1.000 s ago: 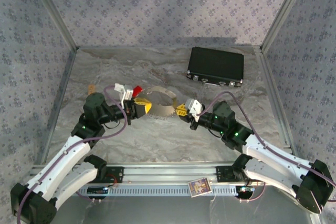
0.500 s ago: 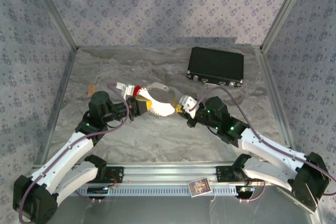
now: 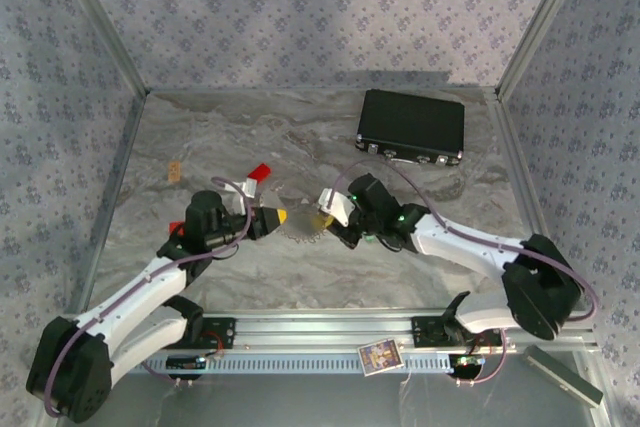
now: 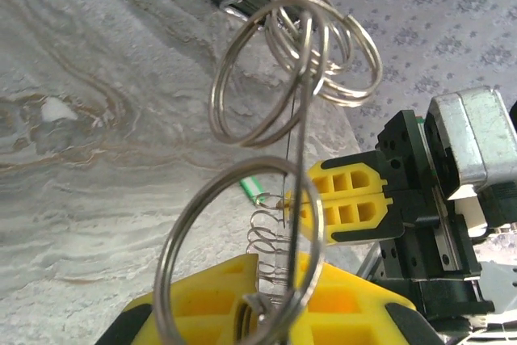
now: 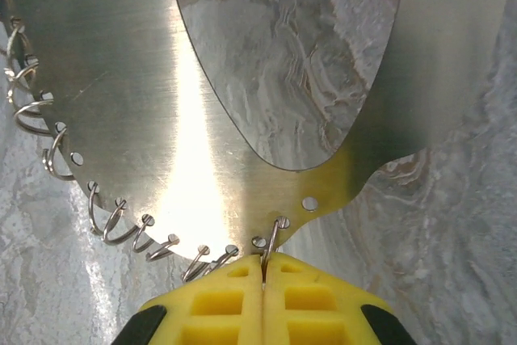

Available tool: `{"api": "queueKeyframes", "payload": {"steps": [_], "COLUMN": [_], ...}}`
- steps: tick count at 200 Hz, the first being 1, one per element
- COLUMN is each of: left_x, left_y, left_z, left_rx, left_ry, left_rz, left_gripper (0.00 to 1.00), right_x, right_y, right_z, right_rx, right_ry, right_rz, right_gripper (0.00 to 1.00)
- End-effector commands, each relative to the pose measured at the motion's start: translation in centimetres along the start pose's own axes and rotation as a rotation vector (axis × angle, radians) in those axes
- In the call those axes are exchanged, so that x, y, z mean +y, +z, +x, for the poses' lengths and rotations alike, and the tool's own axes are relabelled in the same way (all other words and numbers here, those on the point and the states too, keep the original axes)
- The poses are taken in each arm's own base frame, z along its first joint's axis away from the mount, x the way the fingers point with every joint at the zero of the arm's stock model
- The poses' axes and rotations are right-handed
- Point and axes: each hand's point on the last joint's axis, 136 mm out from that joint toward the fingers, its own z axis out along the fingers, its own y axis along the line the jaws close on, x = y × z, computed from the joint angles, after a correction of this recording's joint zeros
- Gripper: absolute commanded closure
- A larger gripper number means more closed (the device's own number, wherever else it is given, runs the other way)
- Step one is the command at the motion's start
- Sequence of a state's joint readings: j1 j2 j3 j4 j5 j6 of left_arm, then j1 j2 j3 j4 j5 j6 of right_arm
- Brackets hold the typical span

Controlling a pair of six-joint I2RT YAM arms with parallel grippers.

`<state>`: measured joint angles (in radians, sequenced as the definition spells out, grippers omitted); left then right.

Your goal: Put the keys on the keyring

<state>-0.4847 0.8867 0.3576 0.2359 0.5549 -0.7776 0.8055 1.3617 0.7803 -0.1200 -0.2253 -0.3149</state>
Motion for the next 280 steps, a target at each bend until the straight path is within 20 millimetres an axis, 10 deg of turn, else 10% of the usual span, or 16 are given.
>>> {"api": "queueKeyframes", "payload": {"steps": [1,106,207,280], "left_x": [-0.8,5.2,7.1,8.9], "left_y": [0.1,-0.3,-2.4,-7.1], "left_z": [-1.3,1.9,2.8,2.4], "left_rx": [-0.077,-0.105,-0.156,-0.254], "left_ry": [-0.023,-0.181,-0.227,-0.198], "left_rz": [0.042,-0.113,-0.215,-0.436], "left_gripper": [0.96,0.88,0.31,0.24], "right_x": [1.7,3.4,3.5,3.7], "right_y": [0.7,4.4,5.3,5.5], "right_z": [0.3,2.8,4.4,4.4], "right_rx": [0.053,0.181,0.239,0.226], "right_ry": [-0.005,0.007,0.032,-0.002], "right_rz": [-0.089,-0.215,-0.214,-0.216], "right_gripper": [1.00,1.00,1.00,1.00]}}
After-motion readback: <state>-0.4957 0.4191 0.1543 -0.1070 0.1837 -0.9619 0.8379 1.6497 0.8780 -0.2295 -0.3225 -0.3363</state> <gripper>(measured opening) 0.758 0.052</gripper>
